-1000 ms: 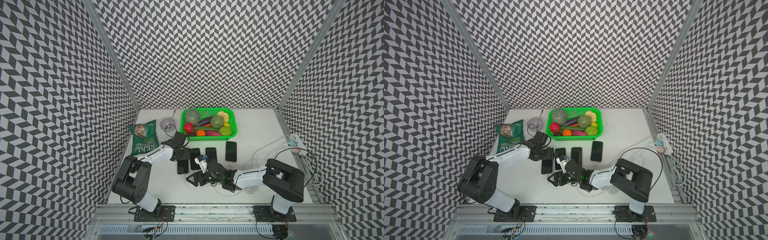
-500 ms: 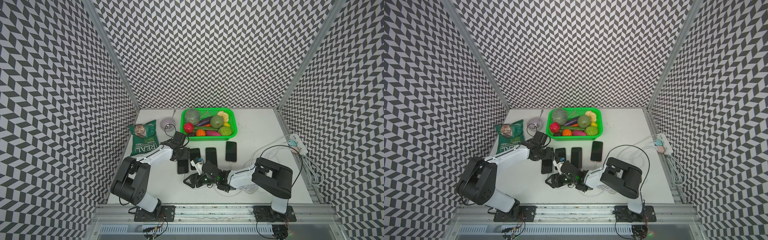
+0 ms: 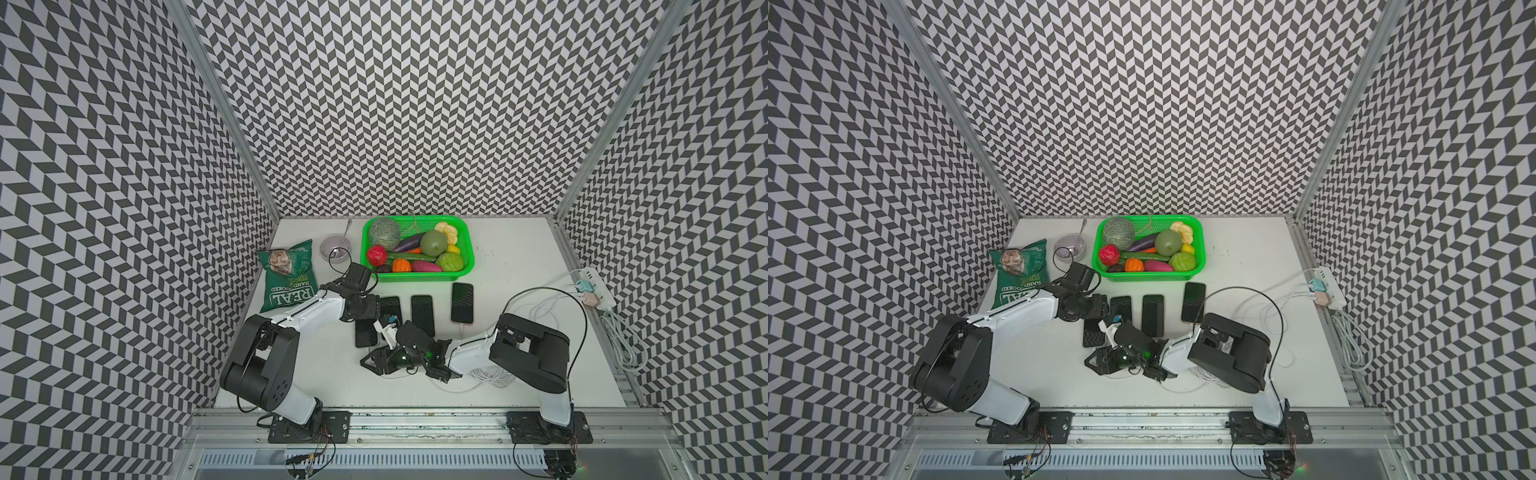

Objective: Unplug the charging cable from the phone
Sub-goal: Remove the charging cable from the phone.

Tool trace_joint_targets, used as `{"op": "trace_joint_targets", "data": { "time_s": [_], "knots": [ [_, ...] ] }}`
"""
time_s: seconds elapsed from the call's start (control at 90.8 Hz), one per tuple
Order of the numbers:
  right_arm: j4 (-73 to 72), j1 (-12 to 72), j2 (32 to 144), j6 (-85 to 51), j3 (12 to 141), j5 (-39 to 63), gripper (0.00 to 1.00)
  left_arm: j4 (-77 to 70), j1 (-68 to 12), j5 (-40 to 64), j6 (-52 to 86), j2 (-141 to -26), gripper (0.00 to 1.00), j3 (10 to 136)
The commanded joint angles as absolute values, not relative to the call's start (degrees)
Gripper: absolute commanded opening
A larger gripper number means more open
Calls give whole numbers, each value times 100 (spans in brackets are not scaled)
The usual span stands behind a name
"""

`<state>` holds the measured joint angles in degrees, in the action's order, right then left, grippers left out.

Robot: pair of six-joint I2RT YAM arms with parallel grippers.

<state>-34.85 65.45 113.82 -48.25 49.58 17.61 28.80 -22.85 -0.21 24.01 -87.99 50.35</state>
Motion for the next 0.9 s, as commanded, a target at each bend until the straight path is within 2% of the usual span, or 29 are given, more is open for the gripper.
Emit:
{"op": "trace_joint_targets", "data": {
  "time_s": [0.0,0.264,0.892],
  "knots": [
    [-3534,6584,11616,-4900,5051,1706,55,2799,-2285,70,2364,-8574,0,5015],
    [-3425,6583,11794,-4998,5156,1665,45,2785,-2273,87,2365,-8548,0,5012],
    [-3566,6593,11655,-5063,4941,1608,9,2767,-2197,82,2364,-8585,0,5027]
  ]
}}
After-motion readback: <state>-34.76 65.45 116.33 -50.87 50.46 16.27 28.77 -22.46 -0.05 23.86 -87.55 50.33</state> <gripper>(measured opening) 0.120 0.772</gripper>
